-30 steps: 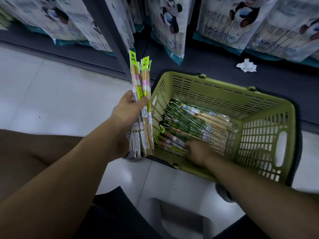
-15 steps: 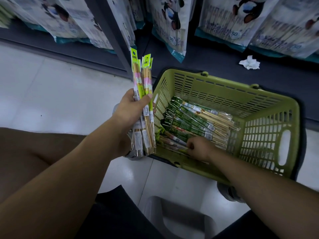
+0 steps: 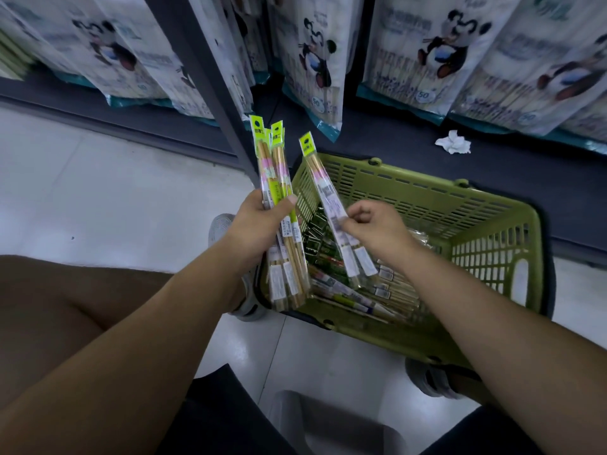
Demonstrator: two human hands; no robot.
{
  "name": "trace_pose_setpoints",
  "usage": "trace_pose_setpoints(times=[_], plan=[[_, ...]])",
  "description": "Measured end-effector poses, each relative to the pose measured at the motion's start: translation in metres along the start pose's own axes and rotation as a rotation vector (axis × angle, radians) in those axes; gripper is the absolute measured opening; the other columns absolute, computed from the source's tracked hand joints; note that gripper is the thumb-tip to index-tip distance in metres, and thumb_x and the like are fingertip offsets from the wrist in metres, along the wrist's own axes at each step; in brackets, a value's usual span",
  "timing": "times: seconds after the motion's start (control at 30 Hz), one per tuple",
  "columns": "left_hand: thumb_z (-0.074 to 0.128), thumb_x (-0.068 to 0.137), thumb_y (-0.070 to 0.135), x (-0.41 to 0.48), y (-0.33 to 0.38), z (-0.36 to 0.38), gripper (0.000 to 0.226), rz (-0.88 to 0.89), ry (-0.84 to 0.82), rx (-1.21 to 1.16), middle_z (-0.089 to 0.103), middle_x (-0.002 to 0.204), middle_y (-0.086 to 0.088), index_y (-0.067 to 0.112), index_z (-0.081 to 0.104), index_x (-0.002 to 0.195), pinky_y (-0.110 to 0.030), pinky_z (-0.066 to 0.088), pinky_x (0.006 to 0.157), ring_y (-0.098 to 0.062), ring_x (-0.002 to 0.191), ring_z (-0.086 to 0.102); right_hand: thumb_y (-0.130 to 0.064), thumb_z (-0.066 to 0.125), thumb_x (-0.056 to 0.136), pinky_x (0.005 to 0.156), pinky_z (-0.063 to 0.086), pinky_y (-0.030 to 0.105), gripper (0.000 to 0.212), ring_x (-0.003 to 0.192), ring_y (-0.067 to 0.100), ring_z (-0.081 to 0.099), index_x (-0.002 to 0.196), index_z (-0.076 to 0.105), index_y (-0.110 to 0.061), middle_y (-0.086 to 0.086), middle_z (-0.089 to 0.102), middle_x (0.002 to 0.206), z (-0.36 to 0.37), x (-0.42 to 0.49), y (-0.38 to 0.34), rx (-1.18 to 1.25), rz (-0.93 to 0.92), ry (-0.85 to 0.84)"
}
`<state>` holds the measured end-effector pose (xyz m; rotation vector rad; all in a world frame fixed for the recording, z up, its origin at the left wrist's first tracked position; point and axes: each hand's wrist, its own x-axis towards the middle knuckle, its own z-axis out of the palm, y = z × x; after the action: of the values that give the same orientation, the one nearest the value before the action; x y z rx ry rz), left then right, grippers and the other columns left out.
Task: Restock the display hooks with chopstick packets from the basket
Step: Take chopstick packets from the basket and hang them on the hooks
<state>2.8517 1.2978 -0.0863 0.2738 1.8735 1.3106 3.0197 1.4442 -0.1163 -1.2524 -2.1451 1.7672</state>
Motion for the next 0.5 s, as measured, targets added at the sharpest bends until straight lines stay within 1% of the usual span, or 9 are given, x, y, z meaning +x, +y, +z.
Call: trace_pose_setpoints(times=[0.03,0.1,0.17,0.23,0.33,0.37,0.43,0.47,0.5], plan=[[0.068,0.099,0.026,-0.001,-0.001,0.003,0.028,0.006,-0.006,-0.004,0.077,0.085,0.001,0.006,0.064,0.119,-0.026,0.057,0.066,-0.012,0.074,0.075,-0.012,0.076,0.090,0.058,0.053,0.017,0.005,0.065,0.005,0.068,0.087,0.072,-0.010,0.005,0.076,0.081,0.004,-0.001,-0.012,0.054,-0.028,-0.005],[0.064,0.101,0.025,-0.005,-0.002,0.009,0.016,0.018,-0.038,-0.027,0.079,0.081,0.008,0.014,0.067,0.112,-0.017,0.056,0.058,-0.007,0.071,0.076,-0.012,0.075,0.090,0.062,0.055,0.020,0.006,0.067,0.006,0.068,0.085,0.072,-0.011,0.003,0.076,0.080,0.016,-0.006,-0.029,0.113,-0.072,-0.015],[0.058,0.104,0.021,-0.009,-0.001,0.014,0.010,0.014,-0.090,-0.107,0.080,0.083,0.003,0.016,0.066,0.108,-0.023,0.059,0.060,-0.013,0.074,0.077,-0.012,0.075,0.090,0.065,0.055,0.026,0.006,0.068,0.007,0.067,0.085,0.072,-0.011,0.000,0.075,0.078,0.029,-0.011,-0.036,0.121,-0.107,-0.018],[0.056,0.105,0.020,-0.010,-0.002,0.016,0.013,0.027,-0.118,-0.134,0.078,0.088,-0.004,0.011,0.065,0.110,-0.030,0.060,0.065,-0.019,0.078,0.076,-0.017,0.077,0.088,0.067,0.053,0.032,0.007,0.070,0.011,0.066,0.084,0.074,-0.012,0.000,0.073,0.079,0.038,-0.013,-0.035,0.063,-0.152,0.001],[0.057,0.104,0.017,-0.011,-0.002,0.017,0.026,0.040,-0.128,-0.093,0.072,0.101,-0.020,-0.003,0.059,0.121,-0.035,0.060,0.075,-0.026,0.089,0.073,-0.030,0.082,0.083,0.062,0.048,0.029,0.010,0.067,0.008,0.061,0.080,0.074,-0.024,-0.007,0.068,0.075,0.041,-0.013,-0.032,-0.092,-0.203,0.043],[0.058,0.104,0.015,-0.011,-0.003,0.017,0.029,0.043,-0.128,-0.090,0.071,0.103,-0.020,-0.006,0.057,0.124,-0.036,0.059,0.077,-0.026,0.090,0.072,-0.032,0.082,0.083,0.059,0.051,0.031,0.011,0.063,0.007,0.061,0.079,0.074,-0.026,-0.007,0.068,0.071,0.040,-0.013,-0.032,-0.079,-0.190,0.025],[0.059,0.102,0.011,-0.011,-0.002,0.017,0.029,0.054,-0.134,-0.077,0.073,0.099,-0.013,-0.006,0.055,0.125,-0.035,0.059,0.076,-0.024,0.089,0.073,-0.030,0.081,0.084,0.057,0.058,0.040,0.010,0.056,0.006,0.063,0.077,0.074,-0.029,-0.010,0.069,0.066,0.039,-0.014,-0.031,-0.014,-0.154,-0.035],[0.060,0.101,0.010,-0.011,-0.001,0.017,0.027,0.059,-0.135,-0.069,0.074,0.096,-0.009,-0.004,0.056,0.124,-0.034,0.060,0.076,-0.023,0.088,0.073,-0.029,0.080,0.086,0.057,0.059,0.041,0.010,0.055,0.006,0.063,0.077,0.075,-0.029,-0.011,0.070,0.065,0.039,-0.014,-0.032,-0.021,-0.159,-0.054],[0.061,0.101,0.008,-0.011,0.001,0.016,0.025,0.065,-0.137,-0.061,0.075,0.094,-0.006,-0.002,0.057,0.124,-0.033,0.060,0.074,-0.021,0.086,0.074,-0.027,0.079,0.087,0.056,0.058,0.039,0.010,0.056,0.006,0.064,0.078,0.076,-0.028,-0.011,0.071,0.066,0.038,-0.014,-0.032,-0.034,-0.165,-0.073]])
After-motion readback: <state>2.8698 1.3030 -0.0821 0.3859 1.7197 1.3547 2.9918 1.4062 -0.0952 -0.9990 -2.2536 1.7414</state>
